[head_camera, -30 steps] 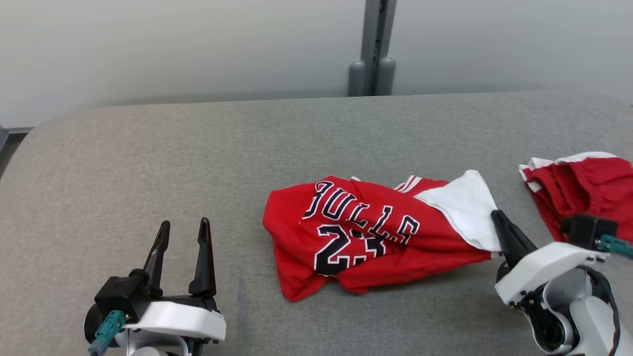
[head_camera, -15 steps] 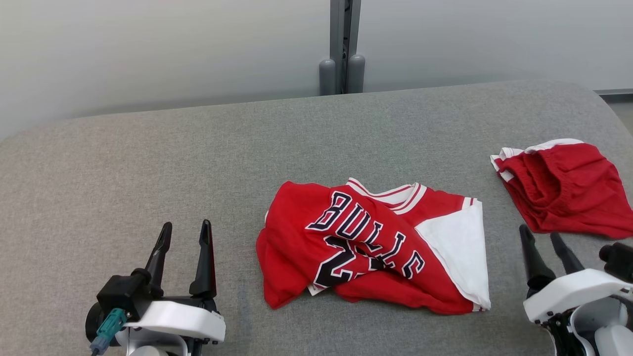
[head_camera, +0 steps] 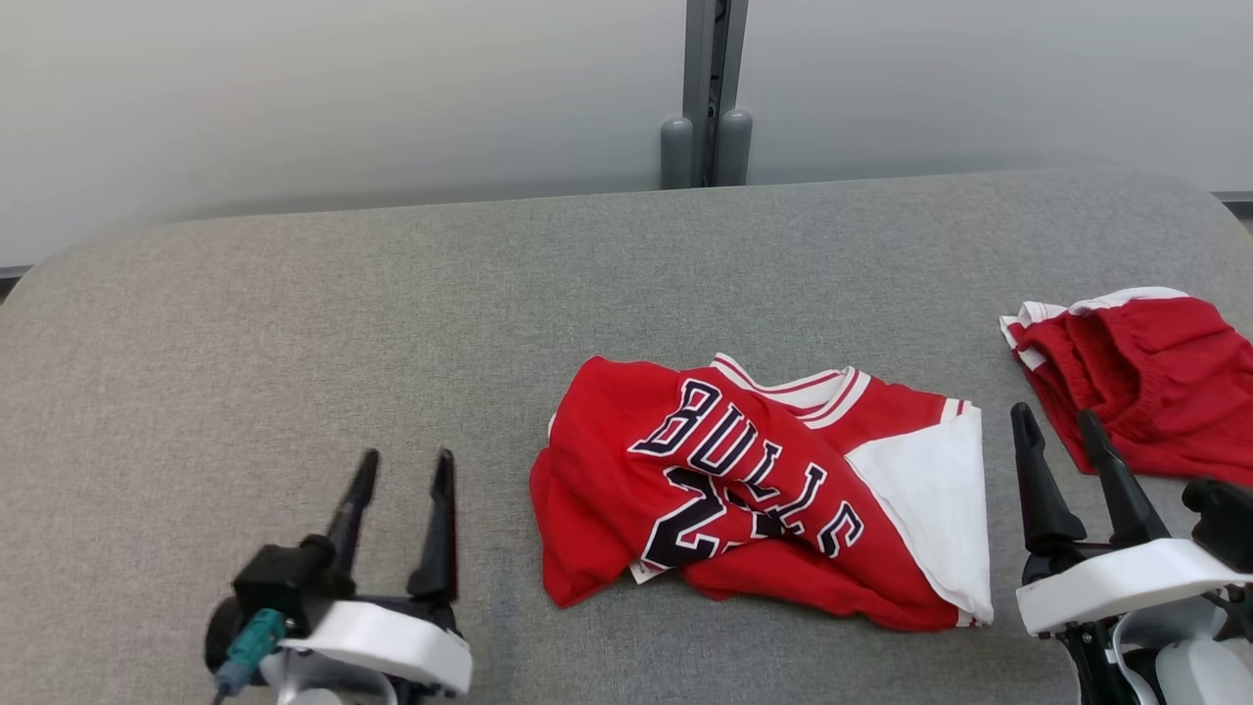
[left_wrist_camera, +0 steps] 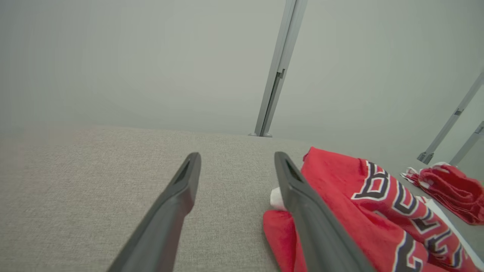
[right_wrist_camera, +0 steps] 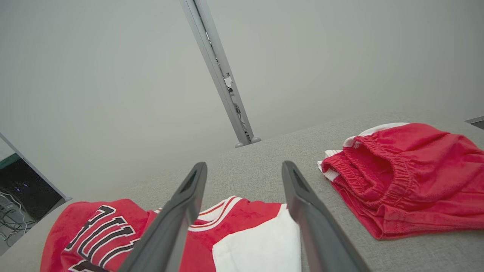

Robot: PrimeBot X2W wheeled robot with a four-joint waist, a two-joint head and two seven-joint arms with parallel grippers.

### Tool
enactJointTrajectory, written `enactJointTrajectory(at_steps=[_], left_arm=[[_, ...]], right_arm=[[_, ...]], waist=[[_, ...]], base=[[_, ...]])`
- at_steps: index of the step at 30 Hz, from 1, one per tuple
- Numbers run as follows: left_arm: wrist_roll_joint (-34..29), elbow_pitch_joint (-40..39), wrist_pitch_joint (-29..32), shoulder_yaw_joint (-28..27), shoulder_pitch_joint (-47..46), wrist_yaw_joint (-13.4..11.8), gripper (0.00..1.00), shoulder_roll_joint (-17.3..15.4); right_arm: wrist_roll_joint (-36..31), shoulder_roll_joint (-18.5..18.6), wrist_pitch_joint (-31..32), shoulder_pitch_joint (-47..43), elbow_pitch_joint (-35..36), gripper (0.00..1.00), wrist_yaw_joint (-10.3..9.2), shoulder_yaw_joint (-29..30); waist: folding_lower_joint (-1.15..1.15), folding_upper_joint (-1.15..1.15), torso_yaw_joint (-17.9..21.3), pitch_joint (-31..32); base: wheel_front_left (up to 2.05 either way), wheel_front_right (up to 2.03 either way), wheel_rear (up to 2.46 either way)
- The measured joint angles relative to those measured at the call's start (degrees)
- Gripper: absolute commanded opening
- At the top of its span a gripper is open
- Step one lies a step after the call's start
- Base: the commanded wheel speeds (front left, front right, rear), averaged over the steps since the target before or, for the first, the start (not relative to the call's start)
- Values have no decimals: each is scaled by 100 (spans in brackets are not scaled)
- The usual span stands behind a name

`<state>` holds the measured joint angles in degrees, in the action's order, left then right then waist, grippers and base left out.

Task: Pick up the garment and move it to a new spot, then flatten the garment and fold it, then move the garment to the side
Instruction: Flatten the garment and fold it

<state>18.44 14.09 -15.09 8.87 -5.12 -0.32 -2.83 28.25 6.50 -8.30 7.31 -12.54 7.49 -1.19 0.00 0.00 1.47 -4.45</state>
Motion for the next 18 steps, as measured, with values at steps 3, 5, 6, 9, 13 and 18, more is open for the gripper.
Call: enactJointTrajectory(at_steps=[3,5,6,9,13,18], left_arm=[[74,263,85,246,1,157,100,4],[93,441,339,431,-2,282,100,1],[93,513,504,535,-8,355,100,-9],[89,687,1148,948,-57,563,100,-73],[205,768,1882,1426,-93,700,100,-169],[209,923,2283,1695,-297,733,100,-321]], right_arm=[[-33,42,-71,-14,5,100,0,-74],[-47,65,-98,-24,-5,100,0,-76],[-57,71,-110,-24,-12,100,0,-73],[-65,94,-124,-23,-48,100,0,-60],[-104,100,-138,-16,-69,100,0,-22],[-109,92,-165,40,-97,100,0,-46]], waist=[[0,0,-26,13],[0,0,-35,23],[0,0,-35,25],[0,0,-22,30],[0,0,34,22],[0,0,181,-24]], base=[[0,0,0],[0,0,0],[0,0,0],[0,0,0],[0,0,0],[0,0,0]])
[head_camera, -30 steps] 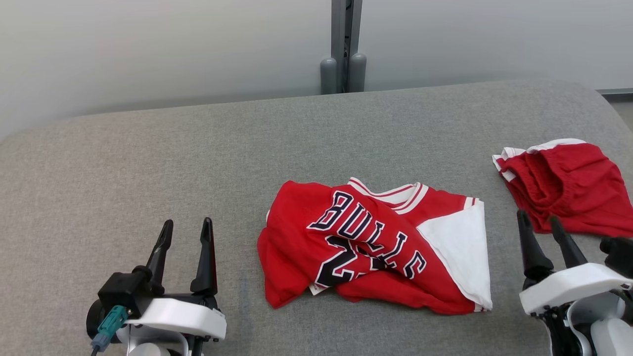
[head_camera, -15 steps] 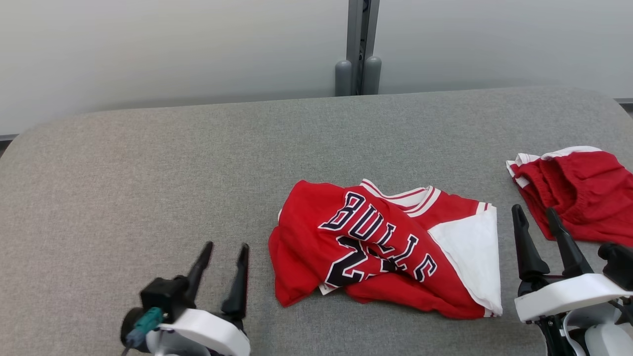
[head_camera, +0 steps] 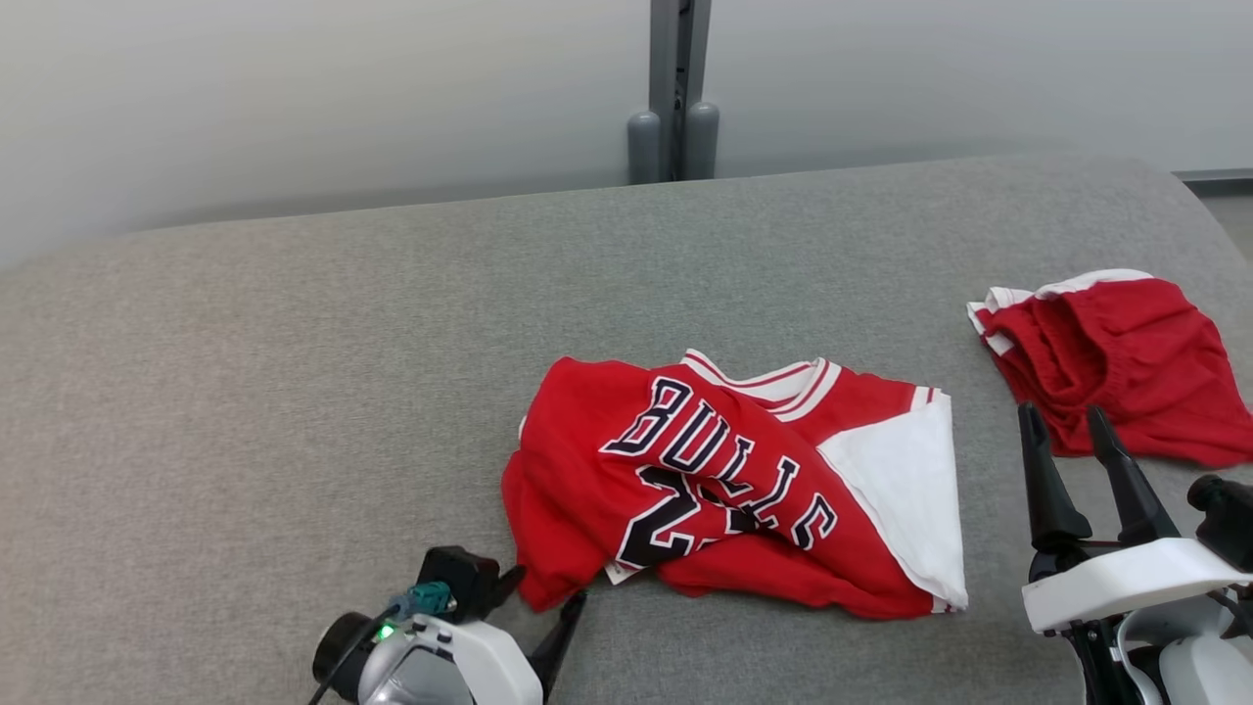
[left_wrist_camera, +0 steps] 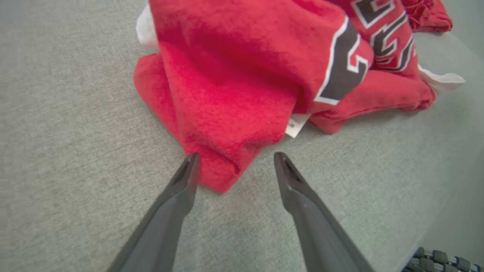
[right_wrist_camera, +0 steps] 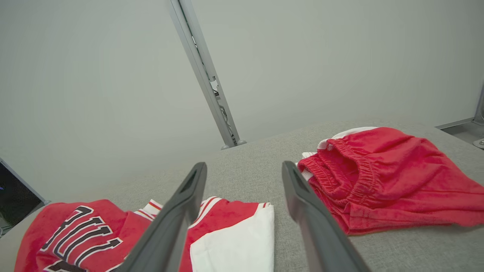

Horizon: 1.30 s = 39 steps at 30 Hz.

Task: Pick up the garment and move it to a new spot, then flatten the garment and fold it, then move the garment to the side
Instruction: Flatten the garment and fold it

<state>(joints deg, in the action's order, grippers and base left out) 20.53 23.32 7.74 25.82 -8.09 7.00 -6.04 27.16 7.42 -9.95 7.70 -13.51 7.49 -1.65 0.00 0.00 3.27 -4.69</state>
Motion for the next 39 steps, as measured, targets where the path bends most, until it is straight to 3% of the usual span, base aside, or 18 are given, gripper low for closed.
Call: enactJointTrajectory(at_steps=[2,3,4,7,12,20,26,31,32,33,34,35,39], left_arm=[[-52,90,31,9,-122,-25,100,-26],[-52,131,31,7,-176,-30,80,-24],[-53,166,34,9,-228,-35,0,-24],[-44,221,77,21,-363,-34,0,-53],[-154,-8,146,-148,-814,-25,0,-700],[328,99,1230,-315,-1918,35,0,-1485],[1029,823,1766,-274,-2792,43,0,-1716],[1176,1359,1429,-138,-3421,44,0,-1759],[1174,1469,1273,-132,-3523,44,17,-1750],[1159,1586,1095,-127,-3605,44,17,-1739],[1141,1688,902,-122,-3660,44,87,-1724],[1143,1777,736,-99,-3700,44,100,-1696],[1165,1941,356,223,-3702,44,100,-1710]], right_arm=[[0,-8,-11,7,-12,100,0,-7],[0,-12,-18,26,-24,100,0,-7],[0,-14,-20,50,-32,100,0,-13],[3,-27,-66,102,-54,100,0,-19],[13,-26,-112,193,-90,100,0,-60],[82,-45,-205,416,-205,100,0,-152],[140,-55,-298,594,-371,100,0,-266],[180,-49,-364,721,-466,100,0,-312],[192,-49,-370,736,-495,100,0,-320],[197,-47,-378,745,-531,100,0,-327],[197,-44,-391,753,-566,100,0,-328],[197,-40,-416,763,-591,100,0,-330],[194,-29,-426,769,-670,100,0,-339]], waist=[[0,0,69,-33],[0,0,103,-54],[0,0,138,-75],[0,0,243,-129],[0,0,415,-263],[0,0,662,-523],[0,0,920,-709],[0,0,1080,-846],[0,0,1095,-863],[0,0,1099,-870],[0,0,1093,-865],[0,0,1082,-853],[0,0,986,-764]], base=[[0,0,0],[0,0,0],[0,0,0],[0,0,0],[0,0,0],[0,0,0],[0,0,0],[0,0,0],[0,0,0],[0,0,0],[0,0,0],[0,0,0],[0,0,0]])
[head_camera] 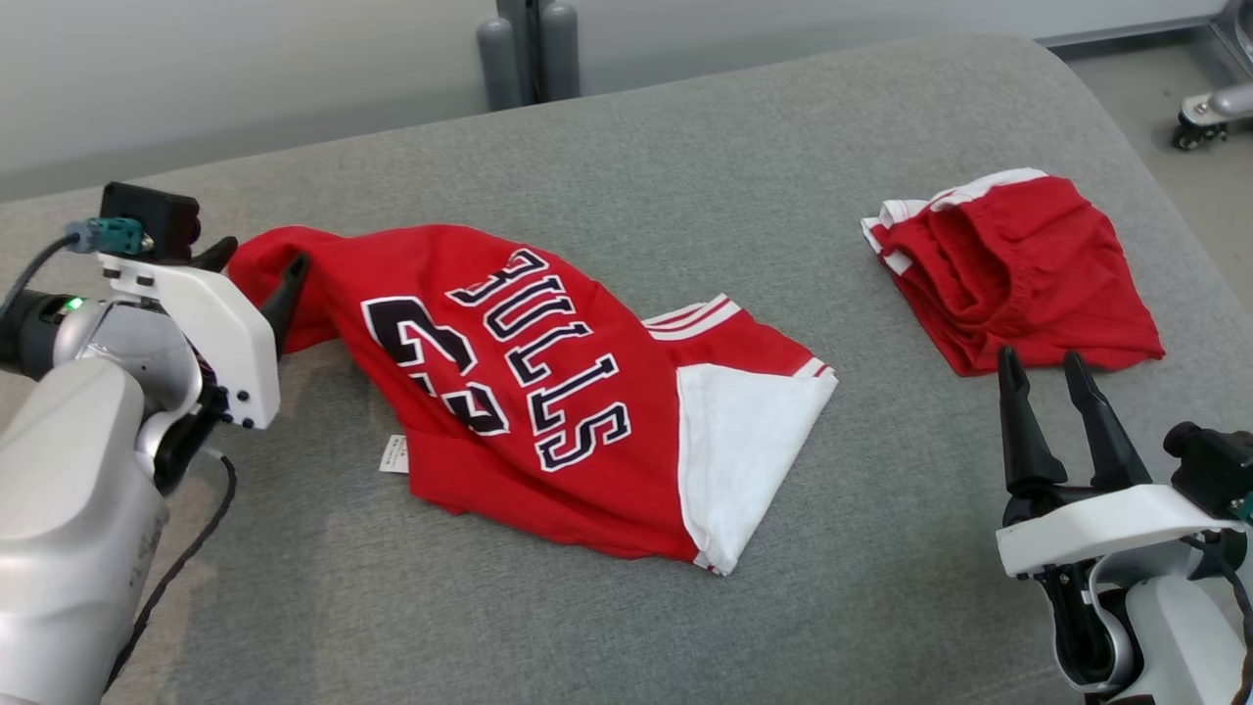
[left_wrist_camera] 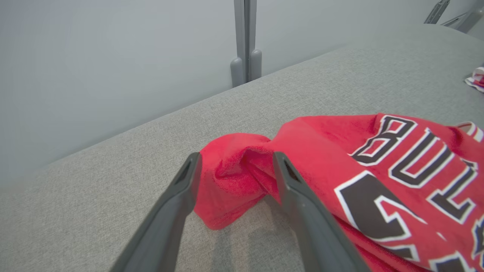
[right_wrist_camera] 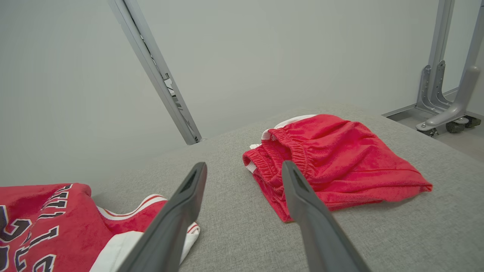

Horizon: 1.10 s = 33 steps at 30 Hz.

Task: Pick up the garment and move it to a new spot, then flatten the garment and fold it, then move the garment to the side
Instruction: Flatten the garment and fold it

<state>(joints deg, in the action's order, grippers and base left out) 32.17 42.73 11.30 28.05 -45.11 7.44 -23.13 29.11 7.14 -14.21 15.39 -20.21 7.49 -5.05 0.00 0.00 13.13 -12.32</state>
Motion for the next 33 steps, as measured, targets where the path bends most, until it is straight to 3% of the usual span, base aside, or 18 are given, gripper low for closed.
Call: enactJointTrajectory(at_steps=[7,18,29,30,32,33], left_arm=[[346,-443,-41,627,547,0,100,-97],[890,-1544,535,1033,1482,-93,100,269],[805,-1321,544,1239,1564,-300,98,528],[793,-1283,493,1232,1554,-325,78,536],[764,-1224,436,1238,1541,-347,11,555],[765,-1204,419,1243,1538,-345,0,565]], right_arm=[[-37,32,-26,-109,-44,100,0,24],[-99,94,10,-138,80,100,0,74],[-98,138,58,-125,103,100,0,43],[-98,140,58,-125,102,100,0,38],[-98,140,58,-126,97,100,0,36],[-98,138,58,-126,93,100,0,36]], waist=[[0,0,-323,193],[0,0,-569,206],[0,0,-445,83],[0,0,-435,82],[0,0,-424,87],[0,0,-424,90]], base=[[0,0,0],[0,0,0],[0,0,0],[0,0,0],[0,0,0],[0,0,0]])
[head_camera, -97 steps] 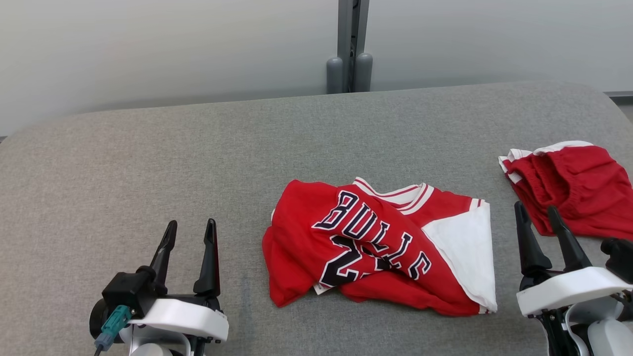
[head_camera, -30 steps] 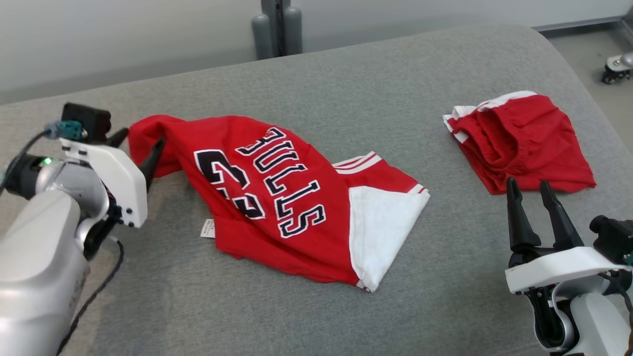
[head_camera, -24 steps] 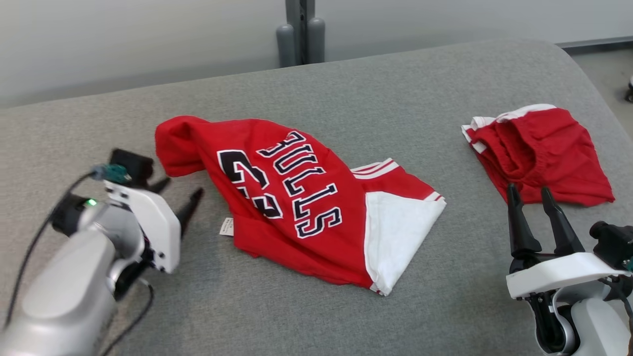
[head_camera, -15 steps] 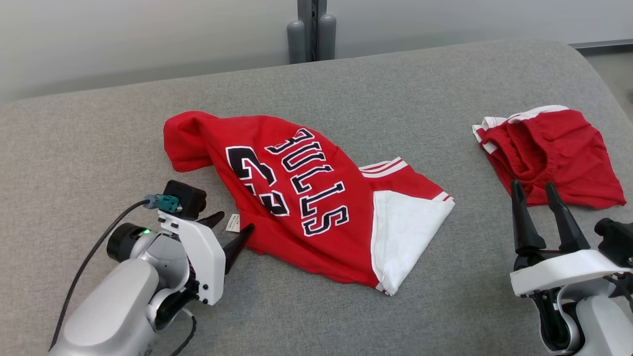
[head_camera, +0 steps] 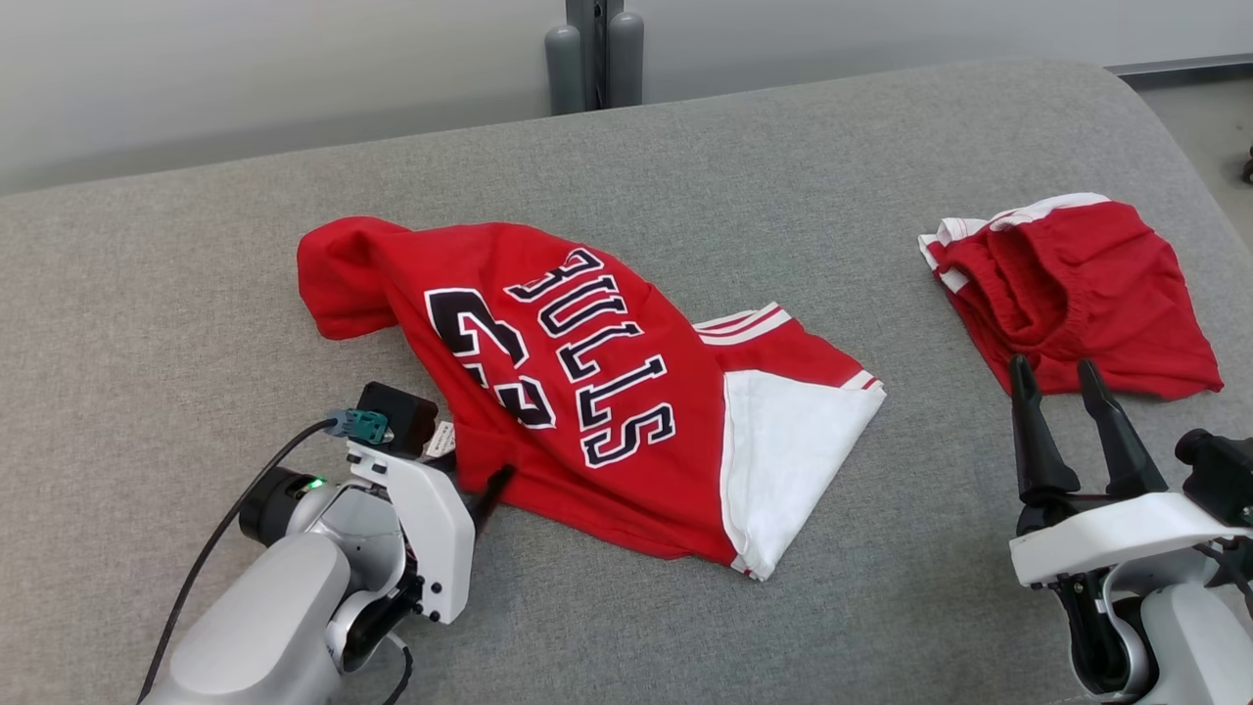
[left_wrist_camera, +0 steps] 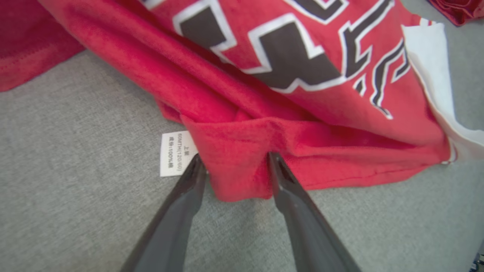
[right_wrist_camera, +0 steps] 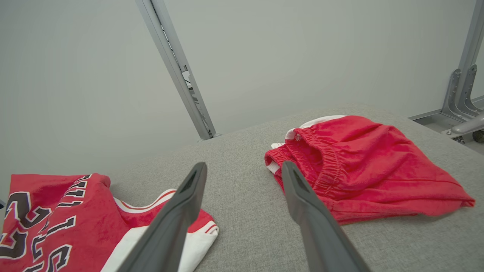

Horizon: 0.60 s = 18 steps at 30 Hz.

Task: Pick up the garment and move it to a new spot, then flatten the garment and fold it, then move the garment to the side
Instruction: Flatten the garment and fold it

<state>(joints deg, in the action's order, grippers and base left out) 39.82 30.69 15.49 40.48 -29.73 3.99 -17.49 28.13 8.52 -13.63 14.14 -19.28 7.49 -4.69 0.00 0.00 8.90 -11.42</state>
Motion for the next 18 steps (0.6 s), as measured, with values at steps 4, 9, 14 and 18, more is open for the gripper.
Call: enactJointTrajectory(at_steps=[4,9,14,18], left_arm=[[-21,25,-66,51,-10,48,0,13],[-94,-314,-148,69,2,-69,0,-22],[-188,-1073,-42,25,306,-500,0,-363],[-227,-1746,129,-64,675,-920,0,-703]], right_arm=[[-1,-3,0,-5,-8,100,0,7],[-53,10,-1,-82,-20,100,0,113],[-98,-29,-4,-188,-12,100,0,213],[-148,-43,1,-207,13,100,0,244]], waist=[[0,0,-15,20],[0,0,-131,102],[0,0,-348,189],[0,0,-545,245]], base=[[0,0,0],[0,0,0],[0,0,0],[0,0,0]])
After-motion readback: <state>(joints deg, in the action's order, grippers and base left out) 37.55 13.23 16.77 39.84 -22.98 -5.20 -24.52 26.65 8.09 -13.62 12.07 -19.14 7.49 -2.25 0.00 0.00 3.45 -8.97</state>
